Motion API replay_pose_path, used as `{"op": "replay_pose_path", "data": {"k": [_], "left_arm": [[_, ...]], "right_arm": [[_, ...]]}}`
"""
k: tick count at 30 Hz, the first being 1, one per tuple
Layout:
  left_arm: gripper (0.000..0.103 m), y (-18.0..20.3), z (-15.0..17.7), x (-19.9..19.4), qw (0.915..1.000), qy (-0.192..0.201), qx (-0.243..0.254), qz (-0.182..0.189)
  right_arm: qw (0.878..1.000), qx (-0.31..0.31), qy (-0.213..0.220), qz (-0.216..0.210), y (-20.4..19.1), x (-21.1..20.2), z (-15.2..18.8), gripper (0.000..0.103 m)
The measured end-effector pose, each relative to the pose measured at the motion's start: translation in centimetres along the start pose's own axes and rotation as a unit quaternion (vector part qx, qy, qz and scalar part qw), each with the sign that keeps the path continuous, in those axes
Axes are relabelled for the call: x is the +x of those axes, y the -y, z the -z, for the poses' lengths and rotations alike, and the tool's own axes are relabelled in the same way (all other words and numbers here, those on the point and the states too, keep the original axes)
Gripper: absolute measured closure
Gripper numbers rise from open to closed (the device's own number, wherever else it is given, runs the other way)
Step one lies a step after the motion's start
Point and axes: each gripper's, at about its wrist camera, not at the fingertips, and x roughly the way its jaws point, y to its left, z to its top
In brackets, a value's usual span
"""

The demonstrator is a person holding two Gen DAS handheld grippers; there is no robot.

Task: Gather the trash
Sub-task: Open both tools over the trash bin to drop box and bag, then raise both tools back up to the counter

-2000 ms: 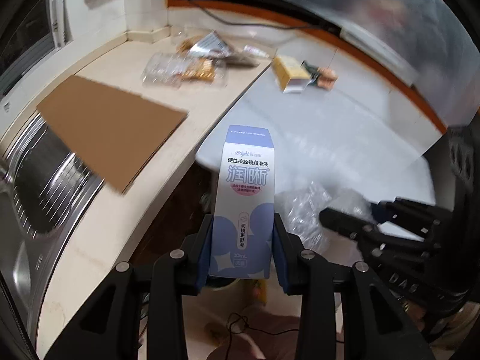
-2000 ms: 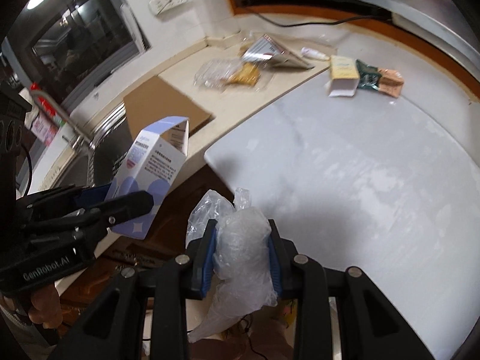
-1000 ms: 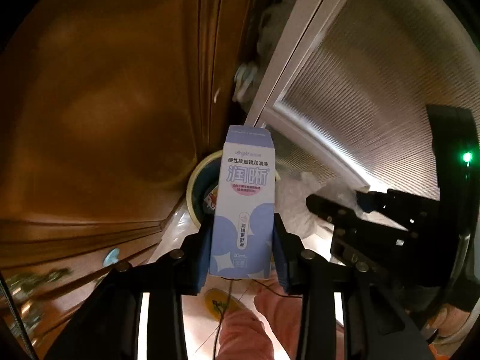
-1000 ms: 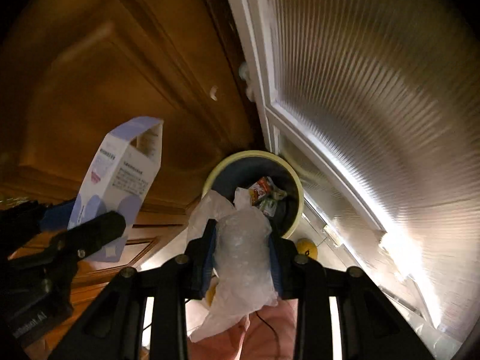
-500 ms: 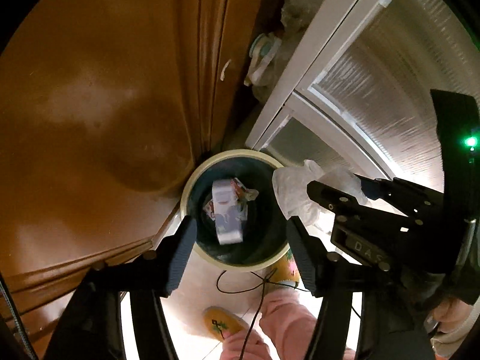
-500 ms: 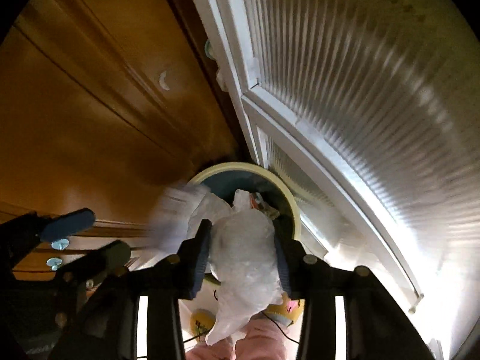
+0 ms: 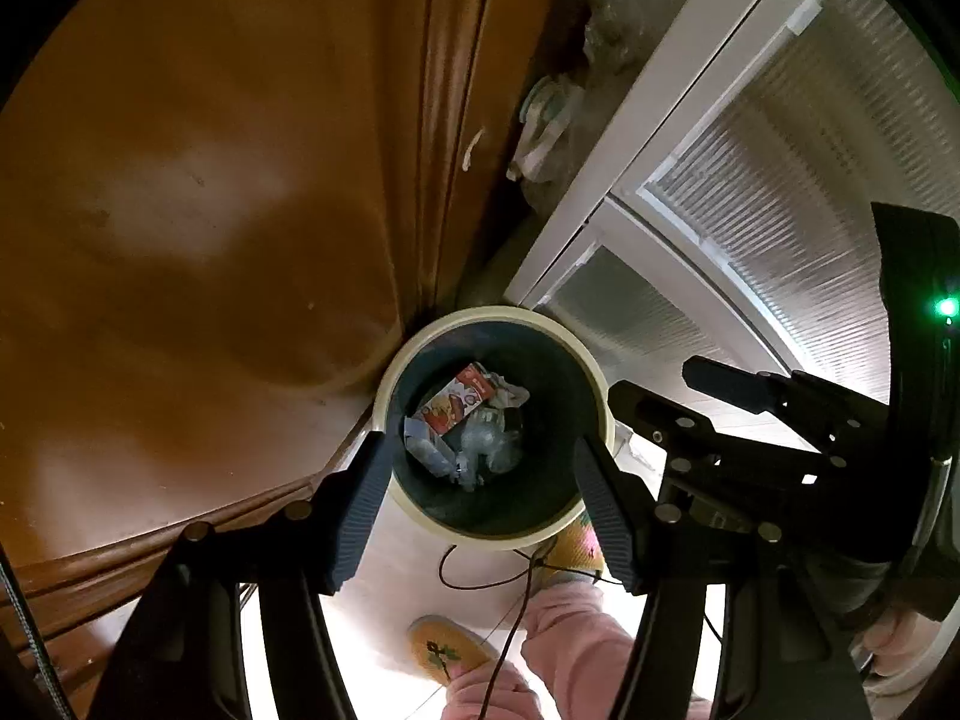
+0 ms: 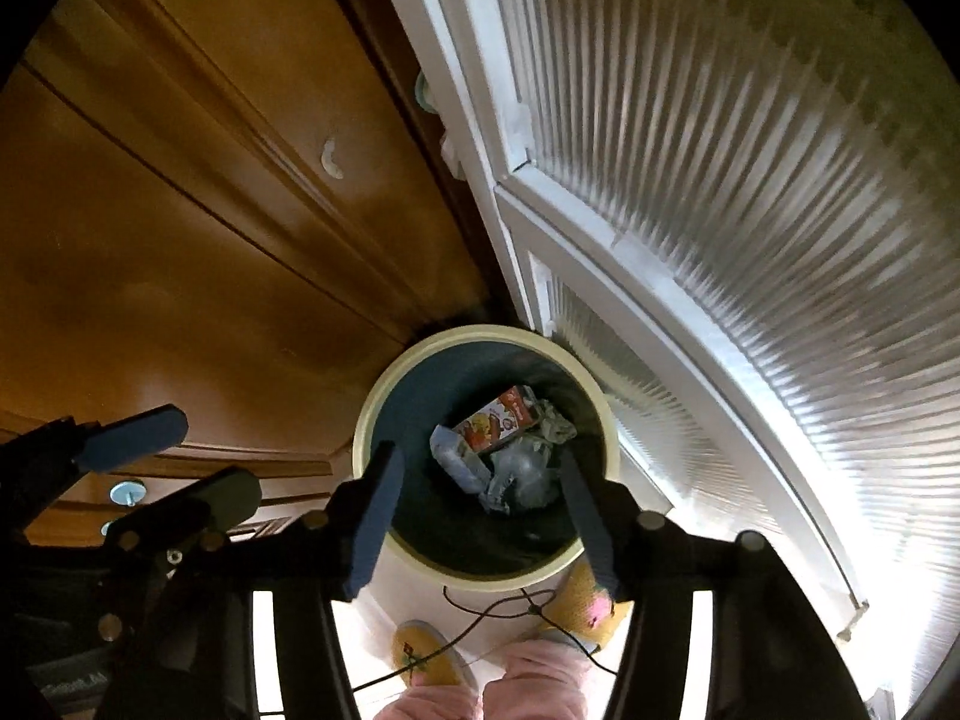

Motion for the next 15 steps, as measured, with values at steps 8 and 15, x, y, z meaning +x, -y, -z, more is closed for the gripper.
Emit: {"op": "replay_pose_path", "data": {"k": [8, 15], "left_arm": [[0.041, 0.2, 0.2, -1.6, 1.0, 0.002, -0.004, -0.005], [0.042, 0.6, 0.0, -4.8, 0.9999, 0.01, -0.004, -0.01]], "right_arm": [[1.0, 0.007, 0.003, -0.002, 0.3, -2.1, 0.0, 0.047], [1.0, 0.01, 0.005, -0.003, 0.0, -5.2, 0.5, 0.047]]}}
